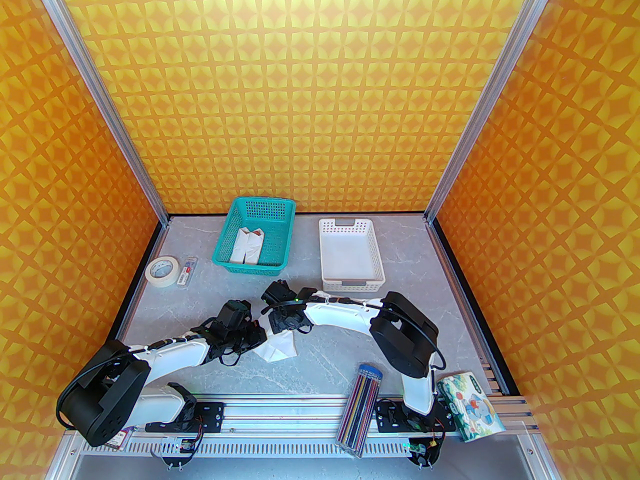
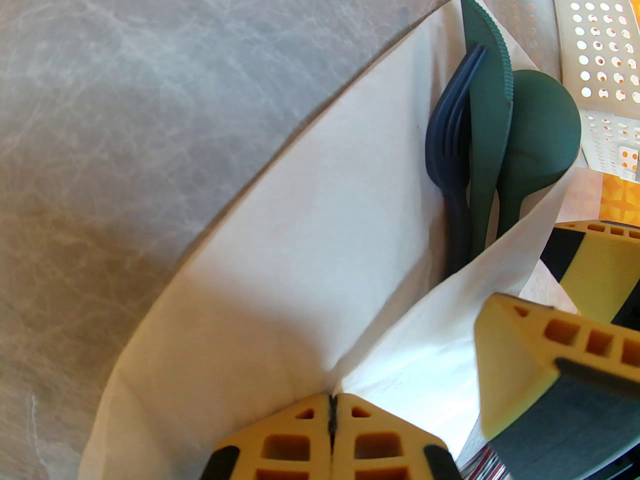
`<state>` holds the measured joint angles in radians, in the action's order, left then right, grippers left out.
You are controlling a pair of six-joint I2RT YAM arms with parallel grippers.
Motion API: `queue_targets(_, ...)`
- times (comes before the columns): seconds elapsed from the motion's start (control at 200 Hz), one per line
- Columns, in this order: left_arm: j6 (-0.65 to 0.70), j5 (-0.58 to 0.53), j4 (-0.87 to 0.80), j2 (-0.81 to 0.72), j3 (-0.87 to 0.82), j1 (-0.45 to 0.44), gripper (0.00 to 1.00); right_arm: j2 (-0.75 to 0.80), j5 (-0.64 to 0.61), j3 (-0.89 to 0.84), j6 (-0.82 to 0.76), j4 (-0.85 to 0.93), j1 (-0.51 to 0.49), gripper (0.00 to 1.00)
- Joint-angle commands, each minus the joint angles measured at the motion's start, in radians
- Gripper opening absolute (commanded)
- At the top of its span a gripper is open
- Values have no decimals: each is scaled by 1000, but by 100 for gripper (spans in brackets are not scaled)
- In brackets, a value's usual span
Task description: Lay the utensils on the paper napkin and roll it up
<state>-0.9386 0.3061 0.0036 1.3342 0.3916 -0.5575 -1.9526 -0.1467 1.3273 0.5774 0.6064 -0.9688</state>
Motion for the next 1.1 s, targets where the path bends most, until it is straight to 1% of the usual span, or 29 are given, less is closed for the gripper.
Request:
queue_targets(0.0,5,-76,-124,19,-16,3,0,-40,-10,26,-4,13,-7,72)
queue_targets(0.26,3,-76,-129,19,-15,3,0,-80,-68,21,-14,36,4,72)
queue_targets(0.47,-9,-84,-136,21,-23,4,0,-17,-85,-46,-40,23,54,72)
queue_targets(0.585,-11,-85,-136,27,-22,4,0,6,-76,-57,-60,11,61,72)
queue_targets(0.77,-8,-85,-139,30,-17,4,0,68,9,-64,-67,-35,61,72)
queue_targets(0.88,-3,-85,-139,23,-13,4,0,161,69,-99,-59,-75,64,74)
queue_targets(0.96,6,-85,-139,17,-7,3,0,248,136,-162,-46,-120,76,74)
queue_targets(1.035,17,-91,-143,11,0,4,0,329,213,-238,-32,-168,100,66)
queue_targets(1.095,21,-93,-145,5,3,4,0,384,303,-306,-20,-224,119,57)
